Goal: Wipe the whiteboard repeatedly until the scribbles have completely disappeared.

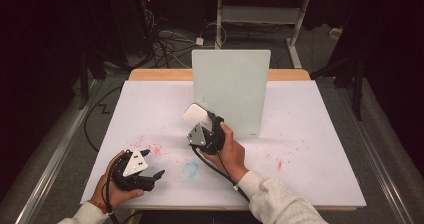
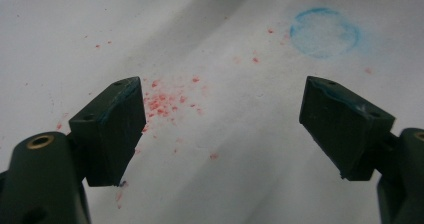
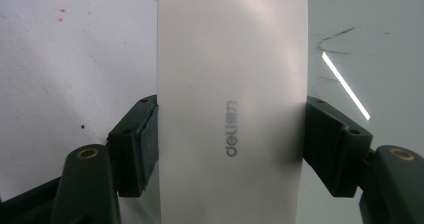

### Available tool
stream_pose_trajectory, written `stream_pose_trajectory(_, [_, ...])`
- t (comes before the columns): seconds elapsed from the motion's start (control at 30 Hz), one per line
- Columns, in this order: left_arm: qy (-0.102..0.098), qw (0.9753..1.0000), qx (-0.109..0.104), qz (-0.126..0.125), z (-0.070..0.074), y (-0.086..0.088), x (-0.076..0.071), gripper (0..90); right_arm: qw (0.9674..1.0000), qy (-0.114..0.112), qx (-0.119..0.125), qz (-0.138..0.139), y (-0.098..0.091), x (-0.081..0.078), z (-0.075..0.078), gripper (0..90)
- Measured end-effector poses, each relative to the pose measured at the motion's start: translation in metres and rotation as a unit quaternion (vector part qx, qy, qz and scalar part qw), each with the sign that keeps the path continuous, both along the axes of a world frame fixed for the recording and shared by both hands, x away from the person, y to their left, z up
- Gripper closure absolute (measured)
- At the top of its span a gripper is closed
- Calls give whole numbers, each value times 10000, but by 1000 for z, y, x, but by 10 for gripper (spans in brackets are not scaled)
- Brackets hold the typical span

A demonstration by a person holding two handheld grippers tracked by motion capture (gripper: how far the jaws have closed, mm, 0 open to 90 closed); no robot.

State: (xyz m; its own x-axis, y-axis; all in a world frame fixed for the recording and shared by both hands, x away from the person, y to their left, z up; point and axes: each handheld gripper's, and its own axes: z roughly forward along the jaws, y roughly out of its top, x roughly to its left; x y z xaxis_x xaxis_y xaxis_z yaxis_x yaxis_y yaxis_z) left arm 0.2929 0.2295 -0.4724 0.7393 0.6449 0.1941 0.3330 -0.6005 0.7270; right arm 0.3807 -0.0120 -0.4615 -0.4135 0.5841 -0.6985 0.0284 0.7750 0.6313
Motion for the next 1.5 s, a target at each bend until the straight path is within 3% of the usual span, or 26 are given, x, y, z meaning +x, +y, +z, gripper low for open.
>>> stream_pose_trajectory(0.07, [0, 10000, 15, -3, 0, 0, 0, 179, 9999, 95, 70, 47, -2, 1, 3, 312])
stream_pose_trajectory(0.13, [1, 10000, 12, 1, 0, 0, 0, 179, 10000, -1, 57, -11, -5, 2, 7, 312])
stream_pose_trajectory(0.23, [10, 10000, 21, 0, 0, 0, 0, 179, 9993, -104, 320, -187, -17, 8, 22, 312])
stream_pose_trajectory(0.4, [7, 10000, 26, 0, 0, 0, 0, 179, 9946, -406, 718, -624, -39, 16, 44, 312])
stream_pose_trajectory(0.47, [10, 10000, 32, 0, 0, 0, 1, 178, 9934, -408, 819, -687, -46, 18, 50, 312])
stream_pose_trajectory(0.63, [20, 10000, 38, -19, 0, -1, 1, 179, 9944, -448, 645, -701, -39, 15, 39, 312])
stream_pose_trajectory(0.8, [13, 10000, 25, -7, 0, 0, 0, 179, 9991, -217, 131, -343, -17, 4, 12, 311])
stream_pose_trajectory(0.97, [10, 10000, 23, -13, 0, 1, 0, 179, 9998, -81, -174, -71, -3, -1, -3, 312])
stream_pose_trajectory(1.07, [3, 10000, -1, 13, 0, 2, 0, 179, 9999, -3, -155, -5, -3, 0, 1, 312])
stream_pose_trajectory(1.17, [6, 10000, -3, 13, 0, 2, 0, 179, 9995, -240, -50, -175, -10, 5, 14, 312])
stream_pose_trajectory(1.27, [19, 10000, 11, 0, 0, 1, 0, 179, 9982, -341, 306, -378, -20, 11, 30, 312])
stream_pose_trajectory(1.33, [19, 10000, 3, 4, 0, 1, 0, 179, 9975, -390, 385, -441, -23, 13, 35, 312])
stream_pose_trajectory(1.5, [17, 10000, 9, -5, 0, 0, 0, 179, 9992, -284, 9, -265, -10, 6, 16, 312])
